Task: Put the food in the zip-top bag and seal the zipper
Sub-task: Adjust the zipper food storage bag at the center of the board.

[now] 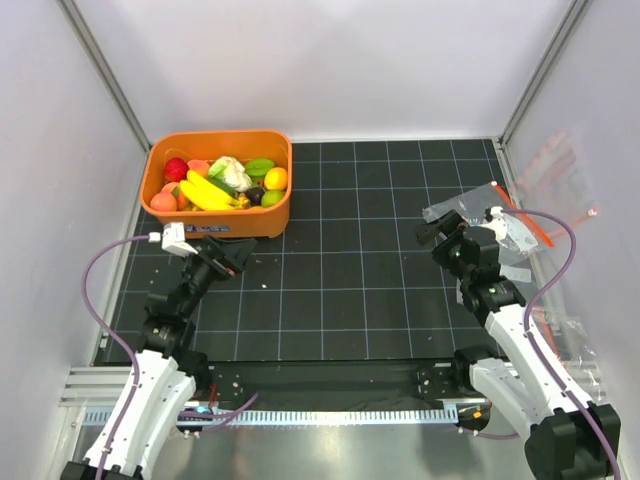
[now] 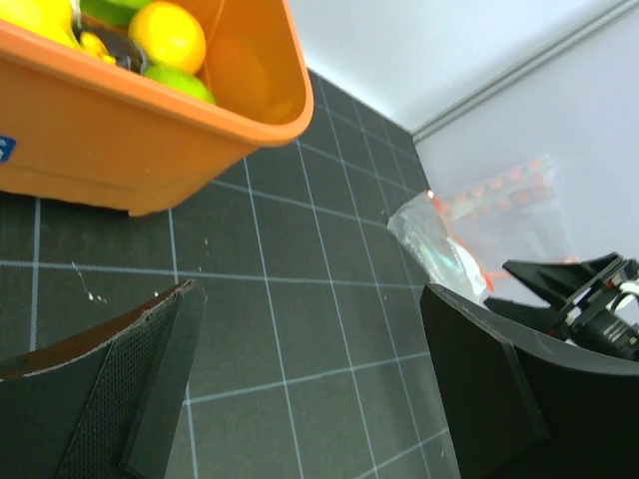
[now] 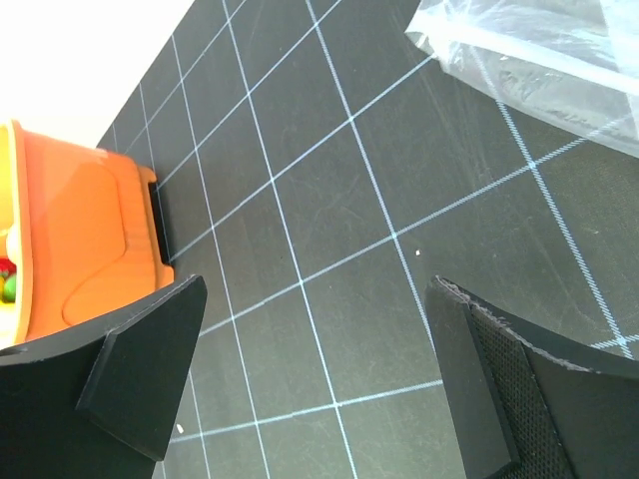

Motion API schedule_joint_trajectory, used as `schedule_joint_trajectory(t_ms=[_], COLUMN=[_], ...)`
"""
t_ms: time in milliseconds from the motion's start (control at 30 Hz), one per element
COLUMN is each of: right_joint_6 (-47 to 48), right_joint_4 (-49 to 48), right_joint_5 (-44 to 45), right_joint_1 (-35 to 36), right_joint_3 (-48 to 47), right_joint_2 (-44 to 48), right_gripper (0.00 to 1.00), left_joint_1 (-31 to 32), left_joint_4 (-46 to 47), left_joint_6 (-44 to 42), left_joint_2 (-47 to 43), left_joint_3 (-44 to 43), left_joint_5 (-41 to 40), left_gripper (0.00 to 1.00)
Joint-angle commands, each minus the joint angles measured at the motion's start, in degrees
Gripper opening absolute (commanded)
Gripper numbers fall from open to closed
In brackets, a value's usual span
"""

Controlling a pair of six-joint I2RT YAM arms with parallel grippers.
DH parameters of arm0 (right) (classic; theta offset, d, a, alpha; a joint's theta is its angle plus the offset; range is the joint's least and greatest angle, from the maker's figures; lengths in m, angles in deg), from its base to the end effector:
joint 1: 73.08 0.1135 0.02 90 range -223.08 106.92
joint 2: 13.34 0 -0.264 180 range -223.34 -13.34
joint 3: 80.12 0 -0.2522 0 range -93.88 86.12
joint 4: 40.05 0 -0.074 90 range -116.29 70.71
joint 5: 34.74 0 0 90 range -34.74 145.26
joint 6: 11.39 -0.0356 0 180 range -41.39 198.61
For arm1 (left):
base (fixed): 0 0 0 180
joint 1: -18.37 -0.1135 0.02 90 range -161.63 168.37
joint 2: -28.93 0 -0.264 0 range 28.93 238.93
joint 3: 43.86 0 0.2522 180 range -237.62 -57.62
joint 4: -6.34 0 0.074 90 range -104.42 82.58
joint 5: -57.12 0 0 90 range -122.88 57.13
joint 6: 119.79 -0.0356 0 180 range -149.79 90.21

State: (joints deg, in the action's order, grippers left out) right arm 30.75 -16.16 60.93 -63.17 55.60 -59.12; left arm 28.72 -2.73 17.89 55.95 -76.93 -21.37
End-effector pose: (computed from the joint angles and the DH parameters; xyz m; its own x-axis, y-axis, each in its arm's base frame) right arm 0.1847 0.0287 0.2492 -0.3452 0.6887 -0.6376 0.2573 0.7227 0.6415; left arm 0.1407 -0.0329 0.2543 -0.3100 -0.6799 -0.6646 0.2122 0.6319 -0.7454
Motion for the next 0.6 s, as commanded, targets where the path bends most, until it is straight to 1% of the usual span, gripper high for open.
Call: schedule_joint_trajectory(t_ms=[0,67,100,200,333,400,433,467,567], right_joint_6=[-2.58,-5.57,-5.67,-5.32,-3.91,-3.21,-2.95,-2.86,-3.12], right_joint_4=[-1.26,1.81,2.61,2.53,-0.45,-0.46,-0.2,-0.2,-2.3], right_joint_5=[3.36,8.27,8.82,11.19,10.5,11.72,12.17,12.78,13.14], right_joint_1=[-0.16,-0.16,-0.24,-0.33,-1.56,-2.7,-2.88,-3.23,-4.46], right_joint_3=[-0.59,-1.38,-1.9,-2.26,-1.64,-2.17,-2.43,-2.7,-2.79], right_joint_2=[-0.27,-1.67,-3.07,-5.28,-9.4,-10.9,-11.43,-12.74,-15.03], right_gripper=[1.0,1.0,1.0,1.0,1.0,1.0,1.0,1.0,1.0], left_joint_1=[3.43,4.94,5.38,6.17,6.79,6.96,6.97,6.88,6.96], left_joint_4=[-0.38,-0.56,-0.56,-0.47,0.58,1.11,1.11,1.11,1.11], left_joint_6=[-2.68,-3.55,-3.65,-4.09,-4.79,-4.97,-4.97,-5.14,-5.23], left_joint_2=[2.93,4.52,6.18,7.51,7.6,7.43,7.51,7.43,7.08], left_joint_3=[-3.1,-3.54,-3.63,-3.89,-3.37,-3.28,-3.36,-3.45,-3.72], left_joint_5=[-2.7,-3.86,-4.3,-5.09,-4.31,-3.25,-3.16,-2.64,-2.28], left_gripper=[0.93,0.93,0.94,0.94,0.95,0.95,0.96,0.99,1.0])
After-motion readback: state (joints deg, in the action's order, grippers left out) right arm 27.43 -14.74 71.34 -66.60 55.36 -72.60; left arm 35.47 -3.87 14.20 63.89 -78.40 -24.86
